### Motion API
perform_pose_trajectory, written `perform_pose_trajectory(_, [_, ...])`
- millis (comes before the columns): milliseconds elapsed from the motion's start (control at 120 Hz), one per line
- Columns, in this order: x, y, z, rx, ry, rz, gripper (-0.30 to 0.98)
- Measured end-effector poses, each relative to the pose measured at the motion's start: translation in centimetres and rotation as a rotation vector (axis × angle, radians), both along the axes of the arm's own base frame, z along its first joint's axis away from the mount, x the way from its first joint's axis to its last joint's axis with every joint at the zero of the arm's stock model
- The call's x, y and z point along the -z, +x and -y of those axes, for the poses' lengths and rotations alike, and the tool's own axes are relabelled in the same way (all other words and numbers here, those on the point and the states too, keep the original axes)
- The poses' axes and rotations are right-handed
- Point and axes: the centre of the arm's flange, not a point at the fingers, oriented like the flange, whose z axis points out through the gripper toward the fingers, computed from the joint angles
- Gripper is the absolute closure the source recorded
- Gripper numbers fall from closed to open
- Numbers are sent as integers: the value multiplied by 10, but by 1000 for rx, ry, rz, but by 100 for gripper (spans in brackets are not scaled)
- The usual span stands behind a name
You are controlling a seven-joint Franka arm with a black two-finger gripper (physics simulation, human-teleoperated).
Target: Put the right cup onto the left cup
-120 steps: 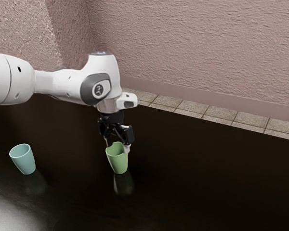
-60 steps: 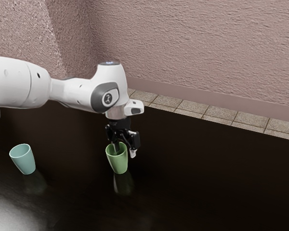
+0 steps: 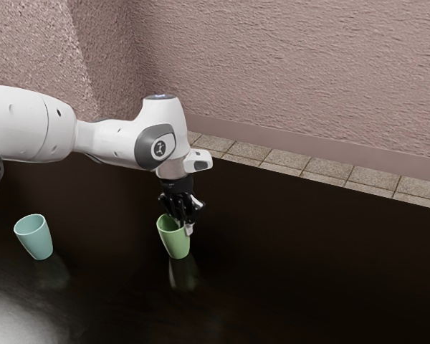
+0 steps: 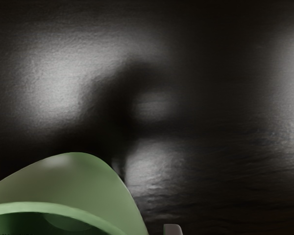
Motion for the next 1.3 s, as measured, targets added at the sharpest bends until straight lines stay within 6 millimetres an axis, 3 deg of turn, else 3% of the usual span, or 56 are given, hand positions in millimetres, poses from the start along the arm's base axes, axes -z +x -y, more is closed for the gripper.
perform_pose_trajectory(175, [-7,-1,-2,-16,3,7,77])
perform_pose_trajectory(500, [-86,-27,-36,-74,23,65,78])
perform_pose_trajectory(625, [-114,-43,-64,-111,53,88,78])
perform_pose_trajectory(808, [-140,-68,-112,-189,95,99,78])
perform_pose_trajectory(1067, [-162,-117,-168,-308,153,106,79])
perform_pose_trajectory(1300, [-169,-141,-216,-427,197,98,78])
